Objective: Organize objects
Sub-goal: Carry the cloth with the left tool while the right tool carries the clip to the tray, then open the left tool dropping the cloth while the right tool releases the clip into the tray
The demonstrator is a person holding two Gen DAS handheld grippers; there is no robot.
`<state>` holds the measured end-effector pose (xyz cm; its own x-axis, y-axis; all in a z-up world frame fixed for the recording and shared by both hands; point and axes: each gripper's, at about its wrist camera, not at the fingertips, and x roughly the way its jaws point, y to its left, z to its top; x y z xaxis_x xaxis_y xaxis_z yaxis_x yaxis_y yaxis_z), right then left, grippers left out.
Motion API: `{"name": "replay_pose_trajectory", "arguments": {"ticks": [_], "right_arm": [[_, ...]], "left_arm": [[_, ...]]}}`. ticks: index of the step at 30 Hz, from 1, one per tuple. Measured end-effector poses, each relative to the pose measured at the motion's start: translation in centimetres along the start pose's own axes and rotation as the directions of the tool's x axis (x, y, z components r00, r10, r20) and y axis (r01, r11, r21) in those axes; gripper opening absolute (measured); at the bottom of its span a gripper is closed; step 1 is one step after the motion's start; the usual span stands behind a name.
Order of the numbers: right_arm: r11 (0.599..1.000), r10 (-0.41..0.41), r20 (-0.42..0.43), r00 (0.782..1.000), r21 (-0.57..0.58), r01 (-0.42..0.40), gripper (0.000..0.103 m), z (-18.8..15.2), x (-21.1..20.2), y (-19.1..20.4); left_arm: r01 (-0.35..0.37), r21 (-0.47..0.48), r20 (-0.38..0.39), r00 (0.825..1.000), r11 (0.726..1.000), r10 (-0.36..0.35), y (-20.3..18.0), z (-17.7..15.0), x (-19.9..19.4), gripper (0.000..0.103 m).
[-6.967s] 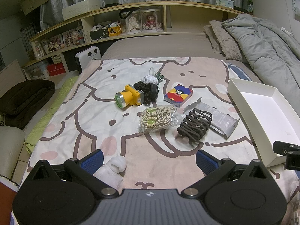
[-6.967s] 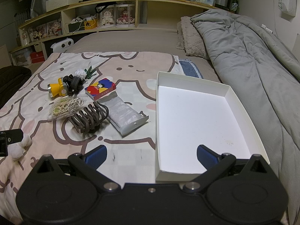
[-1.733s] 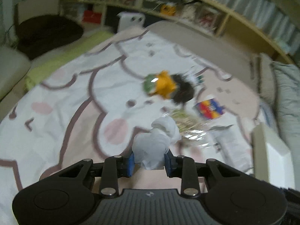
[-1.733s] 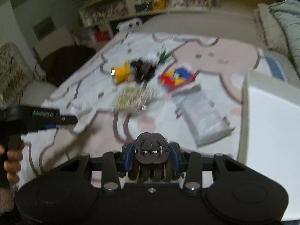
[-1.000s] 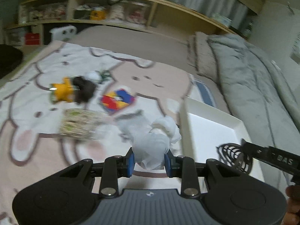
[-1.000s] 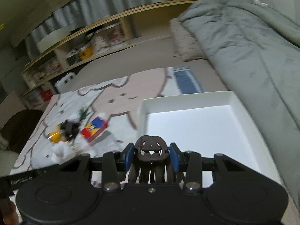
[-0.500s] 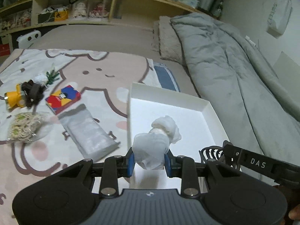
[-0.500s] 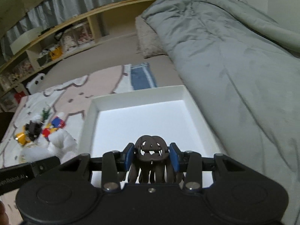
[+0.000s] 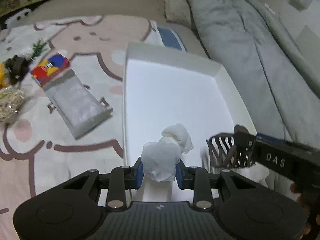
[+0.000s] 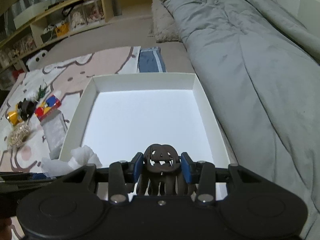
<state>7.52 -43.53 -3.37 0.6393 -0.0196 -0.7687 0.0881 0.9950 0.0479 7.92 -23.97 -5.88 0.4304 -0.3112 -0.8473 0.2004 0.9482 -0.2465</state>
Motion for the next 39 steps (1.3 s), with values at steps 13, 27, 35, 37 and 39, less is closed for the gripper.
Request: {"name": "replay_pose_trajectory", "arguments": {"ticks": [13, 27, 35, 37, 39], "right_arm": [[0.999, -0.035, -0.023, 0.999, 0.017, 0.035, 0.063, 0.0, 0.1, -0.1], [0.998, -0.037, -0.004, 0.999, 0.043, 0.037, 0.077, 0.1, -0.8, -0.1], [0.996, -0.033, -0.006, 0.999, 0.082, 0.034, 0.095, -0.2, -2.2, -0.3], [0.997, -0.033, 0.0, 0.999, 0.076, 0.033, 0.098, -0.3, -2.5, 0.0], [0.997, -0.033, 0.0, 0.999, 0.072, 0.032, 0.1, -0.4, -2.9, 0.3]], "left_arm": [[0.033, 0.043, -0.022, 0.999, 0.999, -0.032, 0.3, 0.0, -0.9, 0.056], [0.026, 0.066, 0.006, 1.0, 0.997, -0.026, 0.2, 0.2, -3.1, 0.057], [-0.008, 0.066, 0.002, 1.0, 0.998, 0.008, 1.3, -0.2, -4.1, 0.081], [-0.015, 0.057, 0.0, 1.0, 0.998, 0.015, 1.6, -0.3, -4.4, 0.089], [-0.011, 0.056, -0.002, 1.0, 0.998, 0.011, 2.0, -0.3, -4.7, 0.09]]}}
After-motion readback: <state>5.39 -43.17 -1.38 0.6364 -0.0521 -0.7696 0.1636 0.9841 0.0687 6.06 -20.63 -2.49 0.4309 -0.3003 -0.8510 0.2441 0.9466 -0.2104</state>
